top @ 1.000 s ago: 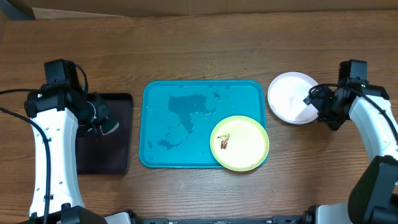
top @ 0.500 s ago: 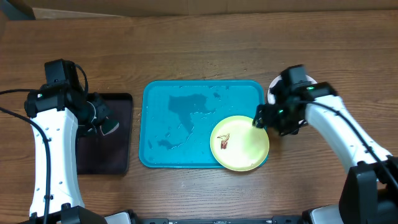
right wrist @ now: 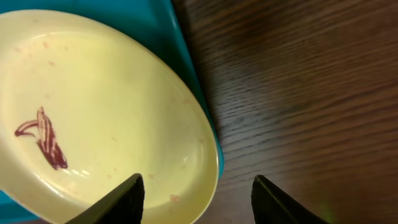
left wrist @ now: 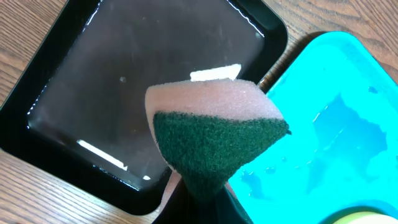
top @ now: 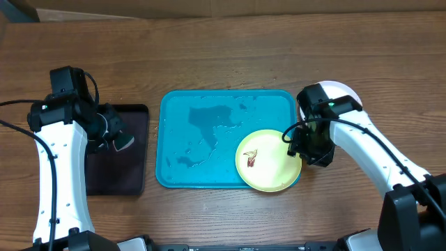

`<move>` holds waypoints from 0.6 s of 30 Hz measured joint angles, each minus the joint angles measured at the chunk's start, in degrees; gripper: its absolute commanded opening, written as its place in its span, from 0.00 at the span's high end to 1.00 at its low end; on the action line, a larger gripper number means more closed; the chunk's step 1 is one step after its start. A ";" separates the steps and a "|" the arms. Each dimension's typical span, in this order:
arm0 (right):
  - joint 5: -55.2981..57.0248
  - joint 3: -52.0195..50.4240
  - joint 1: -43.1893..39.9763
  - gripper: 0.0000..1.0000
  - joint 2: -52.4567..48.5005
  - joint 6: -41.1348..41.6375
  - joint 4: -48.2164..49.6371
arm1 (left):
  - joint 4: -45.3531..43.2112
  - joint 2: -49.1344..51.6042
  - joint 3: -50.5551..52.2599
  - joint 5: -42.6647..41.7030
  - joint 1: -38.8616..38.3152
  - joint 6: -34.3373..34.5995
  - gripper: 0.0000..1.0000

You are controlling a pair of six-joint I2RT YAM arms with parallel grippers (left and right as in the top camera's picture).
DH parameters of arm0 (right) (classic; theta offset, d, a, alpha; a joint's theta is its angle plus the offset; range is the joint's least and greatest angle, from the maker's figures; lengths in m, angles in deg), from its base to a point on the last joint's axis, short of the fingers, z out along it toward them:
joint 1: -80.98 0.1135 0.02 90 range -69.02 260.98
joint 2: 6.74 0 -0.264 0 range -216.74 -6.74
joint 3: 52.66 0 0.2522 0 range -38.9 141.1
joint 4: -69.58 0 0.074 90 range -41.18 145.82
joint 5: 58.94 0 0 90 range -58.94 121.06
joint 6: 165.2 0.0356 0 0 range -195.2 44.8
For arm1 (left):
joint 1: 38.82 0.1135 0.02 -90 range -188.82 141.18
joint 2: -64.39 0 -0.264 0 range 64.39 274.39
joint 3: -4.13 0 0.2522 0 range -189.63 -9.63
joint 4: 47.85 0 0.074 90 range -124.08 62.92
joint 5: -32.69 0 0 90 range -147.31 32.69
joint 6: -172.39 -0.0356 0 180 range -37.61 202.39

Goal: Clean dirty plates on tray and stack at the side
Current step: 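Grasp the yellow plate's rim with the right gripper and pull it to tray center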

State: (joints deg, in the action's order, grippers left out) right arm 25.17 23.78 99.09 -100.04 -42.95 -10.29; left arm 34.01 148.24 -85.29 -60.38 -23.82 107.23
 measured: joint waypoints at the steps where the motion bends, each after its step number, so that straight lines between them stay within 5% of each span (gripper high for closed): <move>1: 0.20 -0.79 0.28 0.42 0.00 1.09 0.42 | 0.00 0.00 0.00 -0.04 0.00 0.00 0.96; 11: 0.31 -8.90 1.11 0.45 -0.09 8.22 5.09 | -0.22 0.00 0.00 -0.74 0.00 0.00 0.96; 18: -0.57 -8.90 1.14 0.66 -0.09 9.27 5.31 | -0.39 0.00 0.00 -0.85 0.00 0.00 0.95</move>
State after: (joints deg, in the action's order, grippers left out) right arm 24.60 14.88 100.22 -100.13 -33.68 -4.98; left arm 33.62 148.24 -85.29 -61.23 -23.82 107.23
